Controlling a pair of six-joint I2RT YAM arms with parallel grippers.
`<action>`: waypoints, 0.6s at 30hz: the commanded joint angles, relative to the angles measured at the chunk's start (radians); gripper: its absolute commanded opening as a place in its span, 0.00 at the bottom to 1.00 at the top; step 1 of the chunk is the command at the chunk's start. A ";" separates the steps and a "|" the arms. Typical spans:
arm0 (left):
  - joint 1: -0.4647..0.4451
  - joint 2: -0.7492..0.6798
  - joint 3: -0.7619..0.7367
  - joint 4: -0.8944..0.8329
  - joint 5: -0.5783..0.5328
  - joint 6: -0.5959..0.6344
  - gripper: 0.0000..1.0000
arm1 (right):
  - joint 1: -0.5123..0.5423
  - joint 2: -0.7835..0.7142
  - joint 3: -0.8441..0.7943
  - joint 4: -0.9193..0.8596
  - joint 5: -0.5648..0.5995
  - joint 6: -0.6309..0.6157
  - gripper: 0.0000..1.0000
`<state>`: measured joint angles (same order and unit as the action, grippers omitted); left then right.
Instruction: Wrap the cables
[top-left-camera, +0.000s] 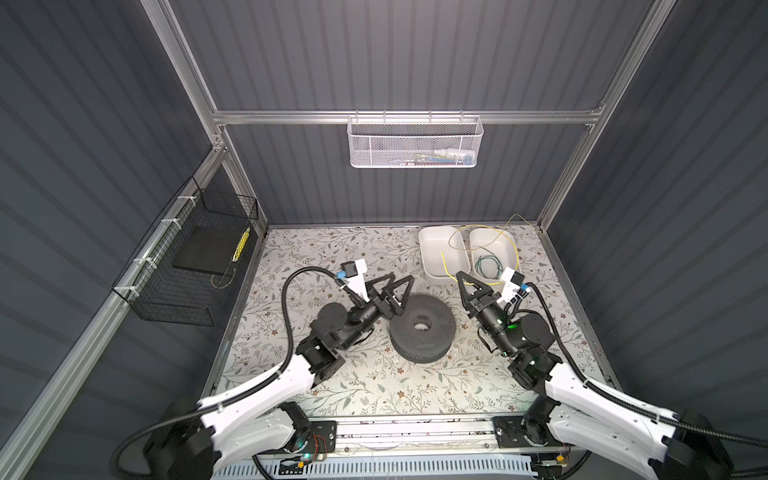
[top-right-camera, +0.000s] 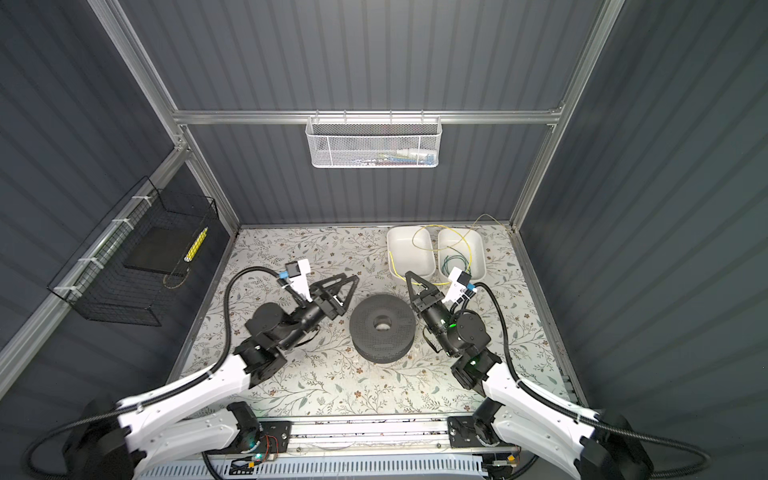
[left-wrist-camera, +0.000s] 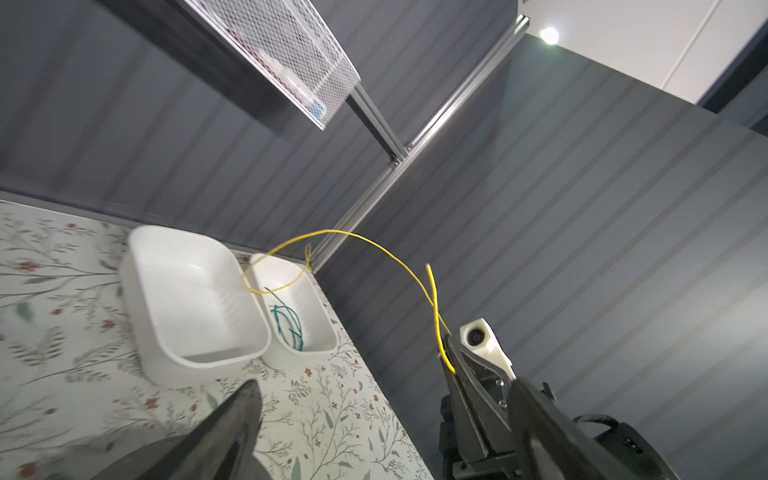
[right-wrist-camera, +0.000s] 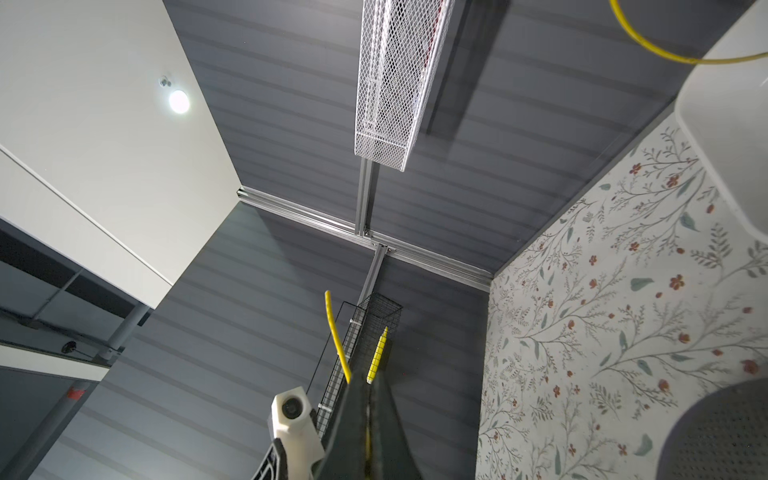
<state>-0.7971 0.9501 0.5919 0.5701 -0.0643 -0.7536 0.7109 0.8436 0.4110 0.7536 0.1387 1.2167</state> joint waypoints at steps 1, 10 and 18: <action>0.103 -0.036 0.003 -0.558 0.031 -0.004 0.94 | -0.011 -0.059 -0.001 -0.288 -0.038 -0.178 0.00; 0.166 0.194 -0.014 -0.599 0.287 -0.017 0.88 | -0.014 -0.176 0.024 -0.611 -0.068 -0.476 0.00; 0.167 0.420 -0.080 -0.208 0.451 -0.109 0.73 | -0.018 -0.207 0.011 -0.643 -0.090 -0.500 0.00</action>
<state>-0.6331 1.3319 0.5518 0.1688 0.2756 -0.8165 0.6979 0.6445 0.4126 0.1394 0.0639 0.7582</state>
